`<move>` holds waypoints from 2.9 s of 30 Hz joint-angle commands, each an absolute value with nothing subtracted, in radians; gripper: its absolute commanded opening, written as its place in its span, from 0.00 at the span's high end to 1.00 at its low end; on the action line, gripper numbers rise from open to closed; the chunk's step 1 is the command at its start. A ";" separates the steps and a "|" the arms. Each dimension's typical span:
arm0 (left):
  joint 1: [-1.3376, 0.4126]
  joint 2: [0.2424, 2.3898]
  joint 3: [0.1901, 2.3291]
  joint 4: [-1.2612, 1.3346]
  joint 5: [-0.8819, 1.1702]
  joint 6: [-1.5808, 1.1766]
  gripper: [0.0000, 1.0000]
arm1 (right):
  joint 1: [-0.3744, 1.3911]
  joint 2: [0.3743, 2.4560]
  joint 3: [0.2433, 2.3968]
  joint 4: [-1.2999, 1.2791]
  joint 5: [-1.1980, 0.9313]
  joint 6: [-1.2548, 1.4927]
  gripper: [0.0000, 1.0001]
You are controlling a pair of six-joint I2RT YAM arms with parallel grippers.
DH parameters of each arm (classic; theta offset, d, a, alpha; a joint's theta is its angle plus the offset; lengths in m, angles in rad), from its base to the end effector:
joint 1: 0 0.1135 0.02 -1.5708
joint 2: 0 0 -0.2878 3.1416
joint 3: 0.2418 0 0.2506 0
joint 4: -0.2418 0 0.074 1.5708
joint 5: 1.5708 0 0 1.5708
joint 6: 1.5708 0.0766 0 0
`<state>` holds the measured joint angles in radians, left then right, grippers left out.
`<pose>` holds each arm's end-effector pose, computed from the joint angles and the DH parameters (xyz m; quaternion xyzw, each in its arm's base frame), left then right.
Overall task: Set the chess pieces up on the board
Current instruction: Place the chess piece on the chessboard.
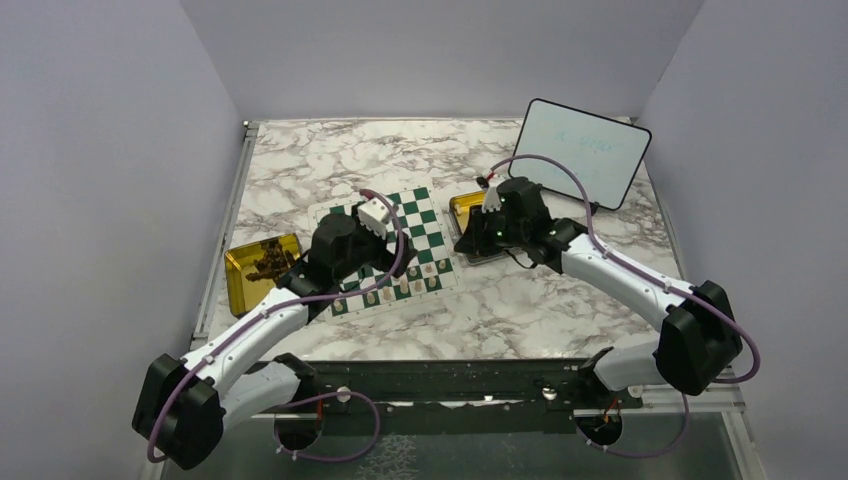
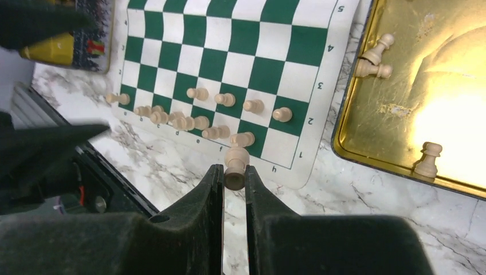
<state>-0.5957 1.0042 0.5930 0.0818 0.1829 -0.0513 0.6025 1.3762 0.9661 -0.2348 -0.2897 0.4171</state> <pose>0.2023 -0.1540 0.2658 0.2690 0.7660 -0.2545 0.5255 0.2588 0.2046 0.2653 -0.1461 0.8756 0.3284 0.3227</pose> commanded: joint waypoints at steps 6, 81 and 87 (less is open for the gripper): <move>-0.338 1.051 0.709 -0.026 0.214 -0.229 0.07 | 0.746 1.430 1.048 -0.407 0.028 0.350 0.88; -0.318 0.849 0.634 -0.163 -0.137 -0.137 0.01 | 0.904 1.818 1.253 -0.529 0.225 0.415 0.72; -0.318 0.849 0.633 -0.163 -0.137 -0.137 0.01 | 0.904 1.800 1.267 -0.539 0.226 0.420 0.68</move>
<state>-0.3161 0.8604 0.6445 -0.1665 -0.1207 -0.1448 0.8913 1.8084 1.2263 -0.5167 0.1959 0.4023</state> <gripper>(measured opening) 0.990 0.298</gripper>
